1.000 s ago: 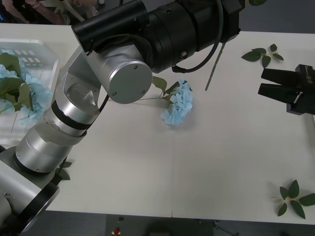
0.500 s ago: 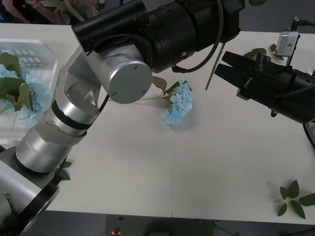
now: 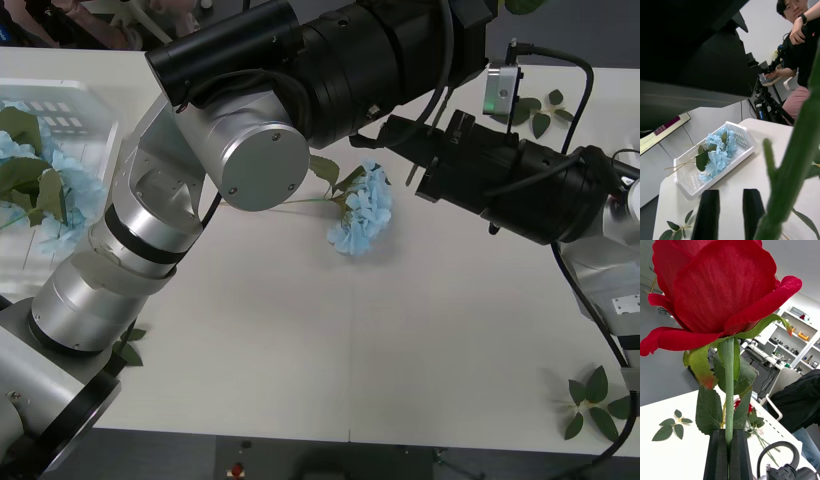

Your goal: Put the red flowers into the right box and the blue flowers into the left box

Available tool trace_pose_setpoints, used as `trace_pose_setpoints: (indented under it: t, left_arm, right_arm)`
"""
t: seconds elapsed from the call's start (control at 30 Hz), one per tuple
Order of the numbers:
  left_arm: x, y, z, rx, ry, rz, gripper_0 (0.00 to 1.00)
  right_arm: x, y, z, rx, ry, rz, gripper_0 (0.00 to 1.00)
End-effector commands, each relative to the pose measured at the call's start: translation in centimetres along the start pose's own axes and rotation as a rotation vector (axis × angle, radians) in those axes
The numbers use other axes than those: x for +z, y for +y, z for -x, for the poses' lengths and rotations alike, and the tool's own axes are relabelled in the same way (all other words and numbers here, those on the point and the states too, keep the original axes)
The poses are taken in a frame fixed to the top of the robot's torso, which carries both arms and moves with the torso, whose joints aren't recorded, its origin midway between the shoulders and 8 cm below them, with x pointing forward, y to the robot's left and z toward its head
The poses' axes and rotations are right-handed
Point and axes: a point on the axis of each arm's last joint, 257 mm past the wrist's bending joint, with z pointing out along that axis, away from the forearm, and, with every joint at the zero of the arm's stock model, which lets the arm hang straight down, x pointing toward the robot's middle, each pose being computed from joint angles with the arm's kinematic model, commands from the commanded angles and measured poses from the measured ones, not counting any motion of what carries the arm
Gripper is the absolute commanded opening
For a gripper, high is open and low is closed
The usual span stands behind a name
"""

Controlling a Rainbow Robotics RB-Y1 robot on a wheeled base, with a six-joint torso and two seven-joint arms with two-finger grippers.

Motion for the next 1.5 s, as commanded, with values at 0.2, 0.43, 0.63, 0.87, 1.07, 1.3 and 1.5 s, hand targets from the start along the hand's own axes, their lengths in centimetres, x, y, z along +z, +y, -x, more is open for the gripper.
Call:
trace_pose_setpoints:
  t: [0.2,0.43,0.63,0.87,1.07,1.3,1.5]
  left_arm:
    - [0.2,-1.3,2.0,0.018,-0.037,-0.026,0.0]
    - [0.2,-1.3,2.0,0.018,-0.037,-0.026,1.0]
    - [0.2,-1.3,2.0,0.018,-0.037,-0.026,1.0]
    - [0.2,-1.3,2.0,0.018,-0.037,-0.026,1.0]
    - [-2.0,3.0,2.0,0.055,-0.03,0.048,1.0]
    - [-10.1,8.2,0.6,0.203,0.185,0.144,1.0]
    - [-18.7,14.1,-5.2,0.406,0.539,0.251,1.0]
  right_arm:
    - [1.8,-0.6,1.4,-0.008,-0.041,0.016,0.0]
    - [1.8,-0.8,1.6,-0.009,-0.04,0.01,0.0]
    - [1.6,-1.1,1.6,-0.012,-0.032,0.003,0.0]
    - [0.8,-1.6,1.8,-0.018,-0.017,-0.006,0.0]
    - [-2.2,-5.0,1.4,-0.003,0.066,-0.085,0.0]
    - [-12.8,-13.4,0.0,0.099,0.294,-0.299,0.0]
    - [-25.8,-18.6,0.1,0.131,0.552,-0.504,0.0]
